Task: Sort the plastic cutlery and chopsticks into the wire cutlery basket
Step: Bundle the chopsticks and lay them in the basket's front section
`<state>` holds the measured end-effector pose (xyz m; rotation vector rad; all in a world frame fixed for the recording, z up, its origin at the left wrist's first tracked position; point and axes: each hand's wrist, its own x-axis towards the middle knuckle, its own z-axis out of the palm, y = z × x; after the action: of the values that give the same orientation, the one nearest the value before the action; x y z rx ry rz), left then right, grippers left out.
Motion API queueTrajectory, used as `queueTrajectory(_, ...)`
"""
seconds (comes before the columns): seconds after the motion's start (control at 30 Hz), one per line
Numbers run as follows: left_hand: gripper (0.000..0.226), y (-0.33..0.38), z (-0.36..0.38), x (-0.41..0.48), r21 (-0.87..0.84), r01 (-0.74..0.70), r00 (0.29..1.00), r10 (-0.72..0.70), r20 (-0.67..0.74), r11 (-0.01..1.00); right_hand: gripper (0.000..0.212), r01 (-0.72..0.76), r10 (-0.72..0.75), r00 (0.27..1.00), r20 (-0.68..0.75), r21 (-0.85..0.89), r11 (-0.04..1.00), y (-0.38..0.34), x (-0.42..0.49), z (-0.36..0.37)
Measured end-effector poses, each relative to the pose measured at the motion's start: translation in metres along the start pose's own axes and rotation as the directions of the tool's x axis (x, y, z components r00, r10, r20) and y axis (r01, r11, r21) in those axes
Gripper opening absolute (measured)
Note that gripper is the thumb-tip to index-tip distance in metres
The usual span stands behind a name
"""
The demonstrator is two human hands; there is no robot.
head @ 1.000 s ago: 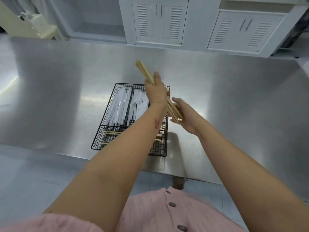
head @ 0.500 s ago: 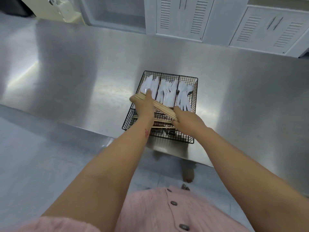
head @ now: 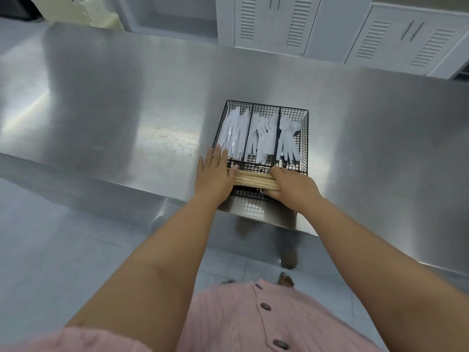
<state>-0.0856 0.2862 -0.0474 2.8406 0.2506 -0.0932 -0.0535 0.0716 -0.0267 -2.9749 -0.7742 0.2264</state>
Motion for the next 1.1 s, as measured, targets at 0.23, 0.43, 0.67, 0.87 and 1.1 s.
queueTrajectory(0.23,0.062,-0.002,-0.001,-0.001,-0.052,0.028,1.0,-0.028,-0.005,0.998,0.052,-0.042,0.02,0.933,-0.358,-0.054,0.998,0.003,-0.013,0.015)
queueTrajectory(0.43,0.064,-0.004,-0.007,0.004,-0.183,0.13,0.991,-0.13,0.009,0.975,0.062,-0.271,0.286,0.911,-0.296,0.09,0.958,0.008,-0.009,0.018)
queueTrajectory(0.67,0.053,-0.006,-0.015,0.022,-0.379,0.191,0.976,-0.217,-0.026,0.906,0.063,-0.476,0.527,0.847,-0.068,0.342,0.81,0.013,0.005,0.021)
queueTrajectory(0.87,0.026,-0.007,-0.015,0.043,-0.424,0.316,0.918,-0.386,-0.089,0.849,0.03,-0.582,0.715,0.698,-0.024,0.563,0.587,0.012,0.02,0.015)
queueTrajectory(1.1,0.027,0.002,-0.018,0.051,-0.44,0.372,0.886,-0.454,-0.094,0.817,0.028,-0.594,0.745,0.667,-0.007,0.599,0.537,0.017,0.025,0.011)
